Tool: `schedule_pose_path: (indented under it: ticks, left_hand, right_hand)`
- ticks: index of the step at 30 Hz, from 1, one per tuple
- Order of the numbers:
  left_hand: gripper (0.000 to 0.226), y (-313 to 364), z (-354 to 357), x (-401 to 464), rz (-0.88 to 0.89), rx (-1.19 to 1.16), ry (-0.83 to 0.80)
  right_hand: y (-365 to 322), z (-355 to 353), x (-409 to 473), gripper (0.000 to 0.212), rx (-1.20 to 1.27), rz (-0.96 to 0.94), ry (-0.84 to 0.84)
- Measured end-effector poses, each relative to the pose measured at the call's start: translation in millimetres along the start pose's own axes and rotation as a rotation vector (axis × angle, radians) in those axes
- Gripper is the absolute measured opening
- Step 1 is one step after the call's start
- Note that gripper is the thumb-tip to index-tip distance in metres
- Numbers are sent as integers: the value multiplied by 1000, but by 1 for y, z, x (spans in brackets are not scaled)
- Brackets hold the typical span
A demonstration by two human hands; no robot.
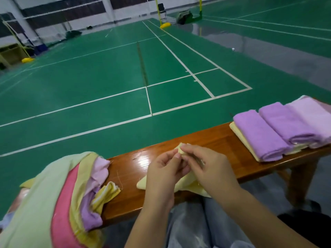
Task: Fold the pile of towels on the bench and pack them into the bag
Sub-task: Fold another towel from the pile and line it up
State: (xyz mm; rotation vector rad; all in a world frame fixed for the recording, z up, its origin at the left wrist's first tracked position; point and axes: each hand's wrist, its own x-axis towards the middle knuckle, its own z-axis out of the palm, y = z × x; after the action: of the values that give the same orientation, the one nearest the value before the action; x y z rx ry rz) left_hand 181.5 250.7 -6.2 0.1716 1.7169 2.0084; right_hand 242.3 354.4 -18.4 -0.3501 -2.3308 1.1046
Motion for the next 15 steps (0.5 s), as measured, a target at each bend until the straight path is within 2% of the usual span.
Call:
schedule_pose_path:
  ticks: [3,6,8,9,11,12,13,15]
  left_hand:
    - [23,2,-5,-3,-21,-10,-45]
    - [23,3,-11,-5,7,13,-141]
    - [21,4,-17,-4,99,49,-140]
    - [21,3,-23,-1,202,129,-83]
    - [39,-3,-41,11,457,481,84]
    - [55,-6,-49,17,517,640,113]
    - [71,-9,-55,22,492,711,81]
    - [94,-13,-63,29,307,650,-50]
  right_hand:
    - [5,-1,2,39,18,1,-59]
    - [8,-10,8,31,139,60,-60]
    - [5,-15,14,28,288,97,-72]
    - [2,-17,17,27,380,123,-82]
    - [-4,-22,23,25,551,160,-109]
    - [-7,-25,26,24,626,160,-128]
    - [-11,-29,29,24,693,151,-148]
    - [-17,-34,34,22,785,103,-184]
